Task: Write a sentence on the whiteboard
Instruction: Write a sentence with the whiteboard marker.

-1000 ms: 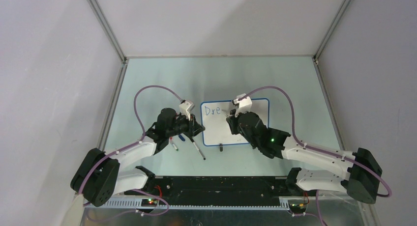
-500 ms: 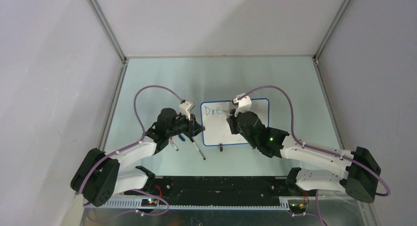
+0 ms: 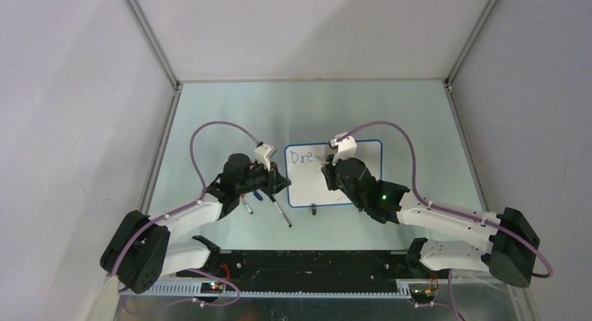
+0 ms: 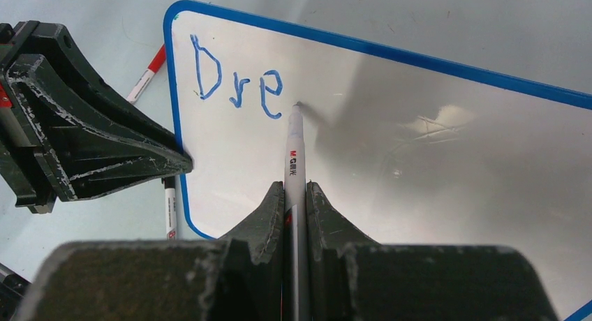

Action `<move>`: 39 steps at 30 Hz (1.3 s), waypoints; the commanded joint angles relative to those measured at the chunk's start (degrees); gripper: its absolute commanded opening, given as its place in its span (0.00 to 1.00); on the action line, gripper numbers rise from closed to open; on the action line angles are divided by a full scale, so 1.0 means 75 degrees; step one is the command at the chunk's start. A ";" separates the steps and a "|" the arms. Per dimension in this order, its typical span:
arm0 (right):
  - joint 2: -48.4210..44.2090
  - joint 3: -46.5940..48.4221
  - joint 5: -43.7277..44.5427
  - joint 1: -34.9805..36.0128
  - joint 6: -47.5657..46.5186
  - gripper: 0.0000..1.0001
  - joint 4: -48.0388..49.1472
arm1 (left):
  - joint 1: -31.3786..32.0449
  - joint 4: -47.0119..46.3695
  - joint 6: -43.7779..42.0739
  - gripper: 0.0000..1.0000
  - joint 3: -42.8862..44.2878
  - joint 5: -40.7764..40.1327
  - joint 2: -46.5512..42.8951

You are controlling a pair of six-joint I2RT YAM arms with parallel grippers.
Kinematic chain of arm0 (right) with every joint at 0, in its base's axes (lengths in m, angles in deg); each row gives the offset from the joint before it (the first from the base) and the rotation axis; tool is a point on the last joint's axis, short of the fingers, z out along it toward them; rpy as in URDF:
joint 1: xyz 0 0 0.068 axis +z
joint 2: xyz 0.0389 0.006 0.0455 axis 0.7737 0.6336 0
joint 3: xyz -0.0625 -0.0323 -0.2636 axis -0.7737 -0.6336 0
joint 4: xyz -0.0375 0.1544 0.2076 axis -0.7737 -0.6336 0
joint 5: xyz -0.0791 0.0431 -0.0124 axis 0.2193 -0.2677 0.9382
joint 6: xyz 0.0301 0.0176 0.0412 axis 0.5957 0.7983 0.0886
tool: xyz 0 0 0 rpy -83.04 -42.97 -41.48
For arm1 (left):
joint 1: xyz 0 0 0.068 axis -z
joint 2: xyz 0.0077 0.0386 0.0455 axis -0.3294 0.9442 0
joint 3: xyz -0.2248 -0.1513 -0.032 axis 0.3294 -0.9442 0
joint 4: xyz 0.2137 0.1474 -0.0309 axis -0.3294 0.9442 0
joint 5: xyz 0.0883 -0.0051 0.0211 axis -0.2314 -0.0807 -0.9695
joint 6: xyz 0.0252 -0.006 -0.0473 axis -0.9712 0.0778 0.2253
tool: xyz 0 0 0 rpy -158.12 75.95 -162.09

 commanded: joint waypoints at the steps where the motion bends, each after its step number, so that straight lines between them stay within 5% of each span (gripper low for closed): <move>1: 0.0035 0.0302 0.0116 -0.0038 -0.0052 0.00 0.0295 | 0.0058 -0.0137 -0.0196 0.24 0.0135 0.0016 -0.0079; 39: -0.0023 0.0302 0.0178 -0.0172 0.0130 0.00 0.0410 | 0.0070 -0.0121 -0.0196 0.24 0.0123 0.0003 -0.0091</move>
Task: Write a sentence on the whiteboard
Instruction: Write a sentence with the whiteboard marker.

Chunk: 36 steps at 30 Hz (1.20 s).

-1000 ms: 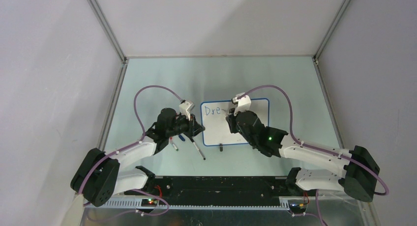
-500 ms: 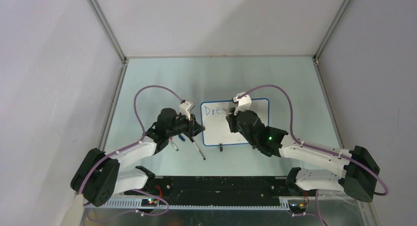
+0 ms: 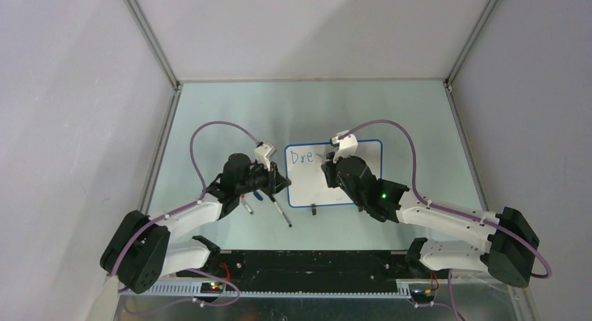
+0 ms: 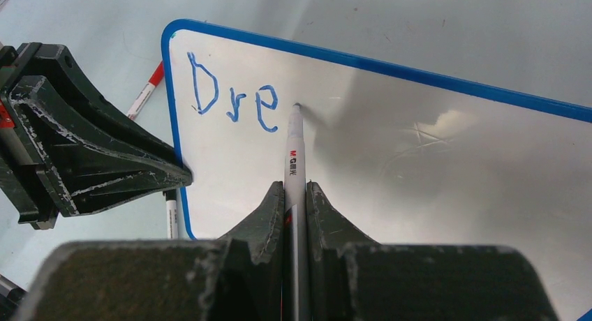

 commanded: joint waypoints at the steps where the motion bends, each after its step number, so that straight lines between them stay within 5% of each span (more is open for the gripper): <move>1: -0.0077 0.0290 0.0168 -0.0048 0.0112 0.00 0.0176 | 0.0067 -0.0124 -0.0196 0.24 0.0123 0.0001 -0.0085; 36: 0.0005 0.0290 -0.0382 -0.0282 0.0206 0.00 -0.0097 | 0.0066 -0.0117 -0.0208 0.24 0.0112 0.0001 -0.0113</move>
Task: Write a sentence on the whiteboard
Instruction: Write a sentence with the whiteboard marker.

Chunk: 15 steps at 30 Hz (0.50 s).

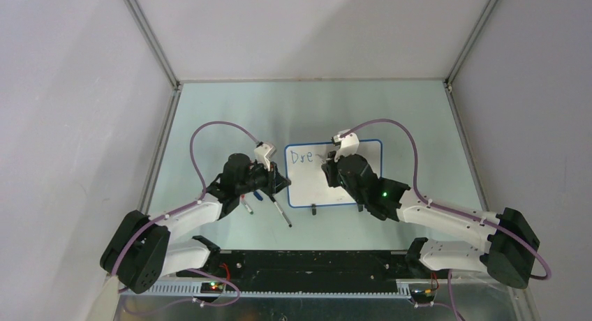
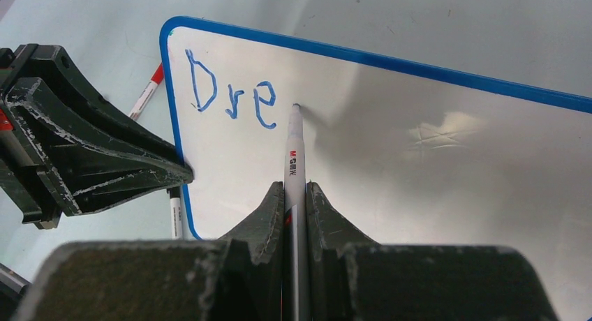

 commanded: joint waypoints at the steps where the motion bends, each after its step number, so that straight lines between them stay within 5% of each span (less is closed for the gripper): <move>1: 0.0007 0.0275 -0.0157 -0.0096 0.0013 0.00 0.0015 | 0.0066 -0.0121 -0.0205 0.24 0.0112 0.0033 -0.0109; 15: -0.0221 0.0285 -0.0835 -0.0315 -0.0007 0.00 -0.0385 | 0.0072 -0.0123 -0.0205 0.24 0.0113 0.0030 -0.0114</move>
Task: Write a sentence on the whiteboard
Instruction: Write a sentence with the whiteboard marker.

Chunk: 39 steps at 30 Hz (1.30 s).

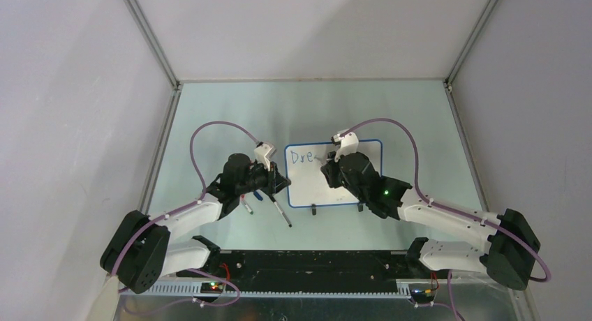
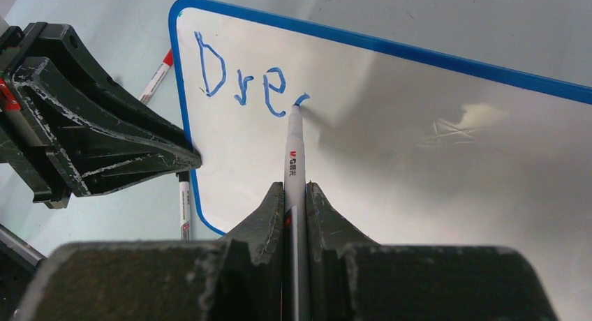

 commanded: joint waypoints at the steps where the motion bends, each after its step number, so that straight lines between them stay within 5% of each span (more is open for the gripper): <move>1: -0.0227 0.0283 -0.0117 -0.0103 -0.0005 0.00 -0.0280 | 0.0063 -0.0116 -0.0205 0.24 0.0112 0.0044 -0.0115; 39: -0.0174 0.0346 0.0562 -0.0148 0.0179 0.00 0.0042 | 0.0061 -0.0134 -0.0205 0.24 0.0103 0.0048 -0.0141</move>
